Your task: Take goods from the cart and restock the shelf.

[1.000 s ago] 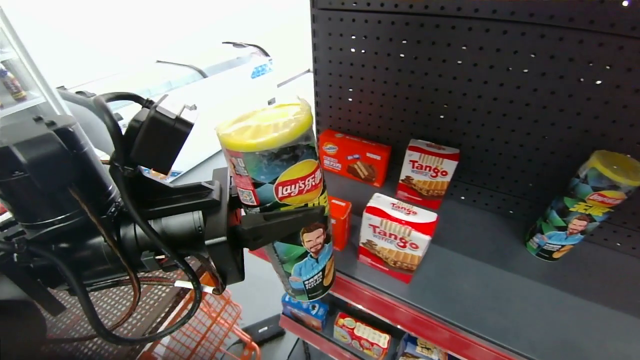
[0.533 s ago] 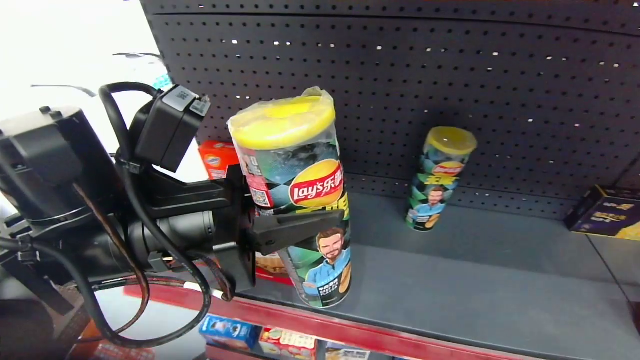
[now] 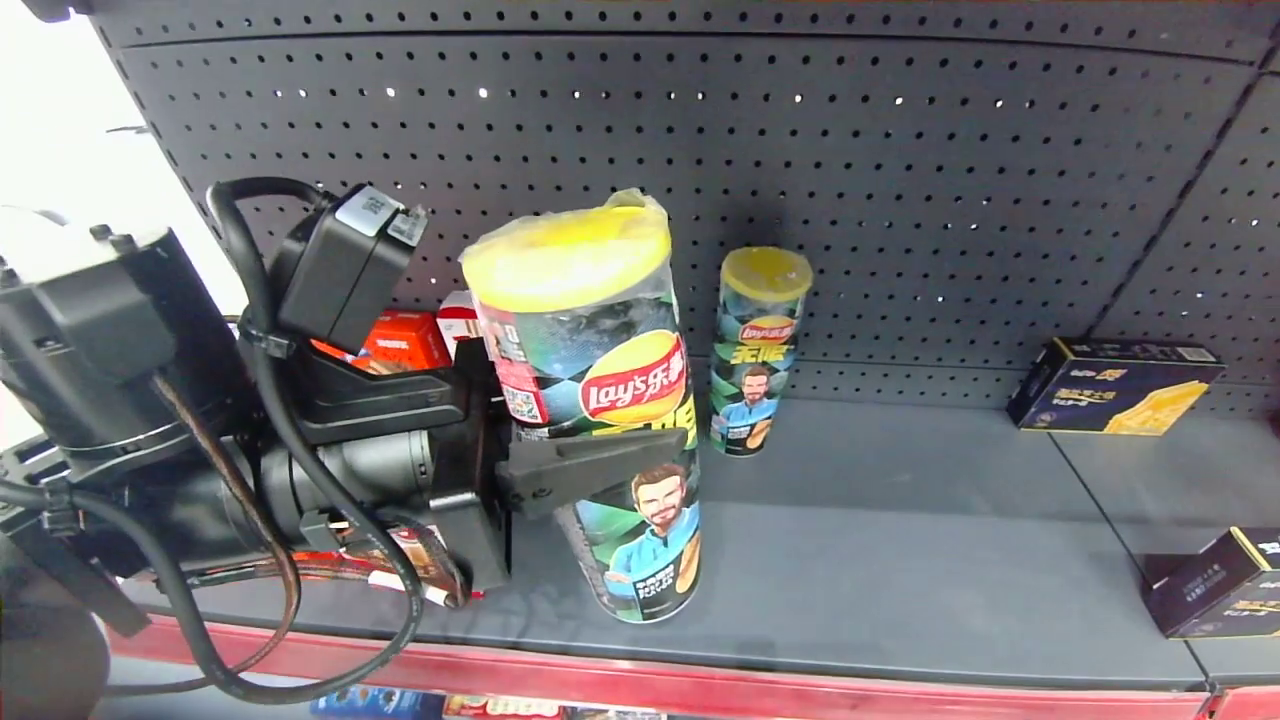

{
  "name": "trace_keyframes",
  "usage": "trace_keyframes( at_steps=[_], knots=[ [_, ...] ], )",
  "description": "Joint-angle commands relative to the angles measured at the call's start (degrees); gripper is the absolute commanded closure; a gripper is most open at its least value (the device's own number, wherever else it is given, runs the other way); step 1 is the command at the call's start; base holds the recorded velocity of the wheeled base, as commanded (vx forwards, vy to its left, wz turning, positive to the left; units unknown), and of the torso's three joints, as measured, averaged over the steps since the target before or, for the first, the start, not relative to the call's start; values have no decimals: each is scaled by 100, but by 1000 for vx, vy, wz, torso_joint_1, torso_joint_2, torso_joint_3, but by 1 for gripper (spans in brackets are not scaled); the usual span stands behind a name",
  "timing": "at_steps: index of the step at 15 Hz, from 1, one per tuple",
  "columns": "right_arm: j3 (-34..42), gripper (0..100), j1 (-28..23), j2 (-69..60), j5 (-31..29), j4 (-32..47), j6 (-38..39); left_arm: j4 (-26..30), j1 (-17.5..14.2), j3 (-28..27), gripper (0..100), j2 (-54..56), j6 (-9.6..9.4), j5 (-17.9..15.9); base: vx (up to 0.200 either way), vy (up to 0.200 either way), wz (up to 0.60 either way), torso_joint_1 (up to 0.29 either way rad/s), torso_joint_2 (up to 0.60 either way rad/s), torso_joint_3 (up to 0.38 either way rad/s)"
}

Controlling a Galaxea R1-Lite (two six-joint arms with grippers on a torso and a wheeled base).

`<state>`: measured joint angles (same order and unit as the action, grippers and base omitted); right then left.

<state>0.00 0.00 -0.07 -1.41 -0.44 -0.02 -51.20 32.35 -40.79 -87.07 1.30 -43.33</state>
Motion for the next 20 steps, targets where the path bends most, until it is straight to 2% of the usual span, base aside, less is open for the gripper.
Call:
trace_keyframes(
  at_steps=[1, 5, 11, 12, 13, 15, 16, 19, 20],
  knots=[
    [0, 0, 0, 7, 1, 0, 2, -4, -10, 18, 100, 14, 1, 0, 0, 0, 0, 0, 0, 0],
    [0, 0, 0, 7, 1, 0, 2, -48, -54, 18, 100, 14, -7, 0, 0, 0, 0, 0, 0, 0],
    [-53, 0, 79, 209, 106, -44, -112, -523, -19, 62, 100, 32, 37, 43, 0, 0, 0, 0, 0, 0],
    [-1635, 0, 211, 1862, 906, 26, 82, -470, -36, -61, 100, 23, 45, 87, 0, 0, 0, 0, 0, 0],
    [-2021, 0, 299, 2310, 1055, -26, 134, -496, -1, -61, 100, 23, 37, 140, 0, 0, 0, 0, 0, 0],
    [-2399, 0, 677, 2969, 1504, 88, -252, -470, 8, -52, 100, 32, 37, 228, 0, 0, 0, 0, 0, 0],
    [-2522, 0, 773, 3435, 1486, -18, -463, -479, -10, -34, 100, 49, 45, 228, 0, 0, 0, 0, 0, 0],
    [-3076, 0, 993, 4560, 1776, -501, -393, -487, -45, 1, 100, 49, 54, 210, 0, 0, 0, 0, 0, 0],
    [-3173, 0, 1072, 4920, 1803, -730, -244, -470, -54, 1, 100, 76, 116, 219, 0, 0, 0, 0, 0, 0]
  ],
)
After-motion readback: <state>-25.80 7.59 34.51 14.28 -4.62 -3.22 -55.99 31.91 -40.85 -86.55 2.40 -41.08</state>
